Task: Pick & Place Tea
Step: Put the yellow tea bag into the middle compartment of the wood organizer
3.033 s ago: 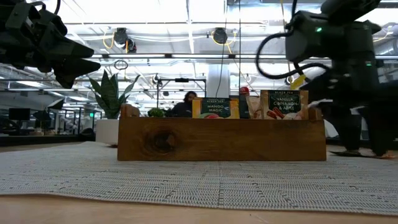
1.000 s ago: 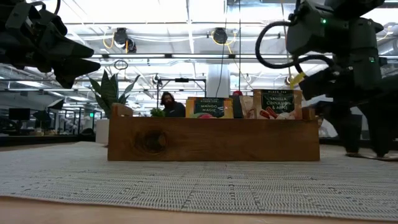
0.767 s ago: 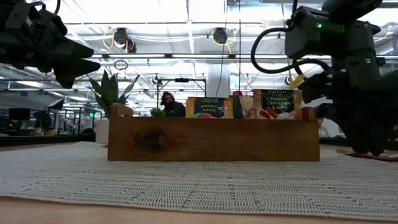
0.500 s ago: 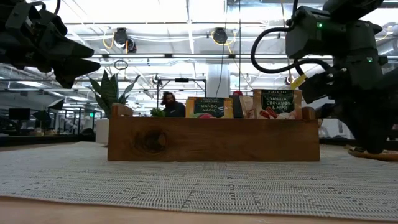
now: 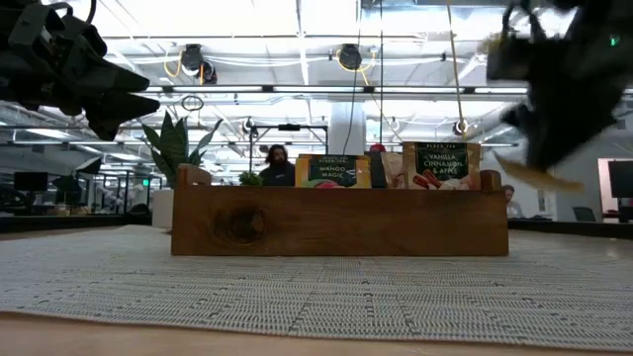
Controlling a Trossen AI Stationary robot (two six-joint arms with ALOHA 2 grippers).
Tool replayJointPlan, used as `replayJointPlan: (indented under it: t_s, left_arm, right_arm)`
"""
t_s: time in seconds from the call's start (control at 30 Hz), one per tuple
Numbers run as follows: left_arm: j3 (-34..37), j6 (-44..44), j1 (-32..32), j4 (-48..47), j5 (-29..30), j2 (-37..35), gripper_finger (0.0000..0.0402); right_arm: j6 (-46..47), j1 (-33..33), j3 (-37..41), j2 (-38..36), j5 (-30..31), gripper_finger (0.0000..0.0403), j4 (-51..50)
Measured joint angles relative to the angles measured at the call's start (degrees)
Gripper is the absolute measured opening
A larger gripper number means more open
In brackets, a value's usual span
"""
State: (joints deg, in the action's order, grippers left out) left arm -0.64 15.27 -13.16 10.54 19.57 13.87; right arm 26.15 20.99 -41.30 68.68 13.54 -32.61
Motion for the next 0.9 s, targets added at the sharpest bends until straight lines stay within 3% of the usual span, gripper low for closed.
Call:
replayJointPlan:
  t_s: [0.13, 0.3, 0.43, 0.63, 0.77, 0.9]
  left_arm:
    - [0.0, 0.0, 0.0, 0.0, 0.0, 0.0, 0.0205]
    - [0.0, 0.0, 0.0, 0.0, 0.0, 0.0, 0.0205]
    - [0.0, 0.0, 0.0, 0.0, 0.0, 0.0, 0.0205]
    - [0.0, 0.0, 0.0, 0.0, 0.0, 0.0, 0.0205]
    - [0.0, 0.0, 0.0, 0.0, 0.0, 0.0, 0.0205]
    - [0.0, 0.0, 0.0, 0.0, 0.0, 0.0, 0.0205]
  right_arm:
    - [-1.1, 6.8, 0.0, -2.1, 12.2, 0.0000, 11.7]
    - [-15.3, 12.6, -0.2, 2.2, 22.4, 0.0000, 41.8]
    - [-22.8, 13.3, -0.2, 11.9, 22.3, 0.0000, 64.6]
    - [-23.4, 9.6, -0.8, 29.2, 21.1, 0.0000, 83.6]
    - [-22.8, 7.7, -4.9, 38.1, 21.2, 0.0000, 90.1]
    - [-25.6, 7.1, -10.4, 43.9, 22.5, 0.0000, 87.8]
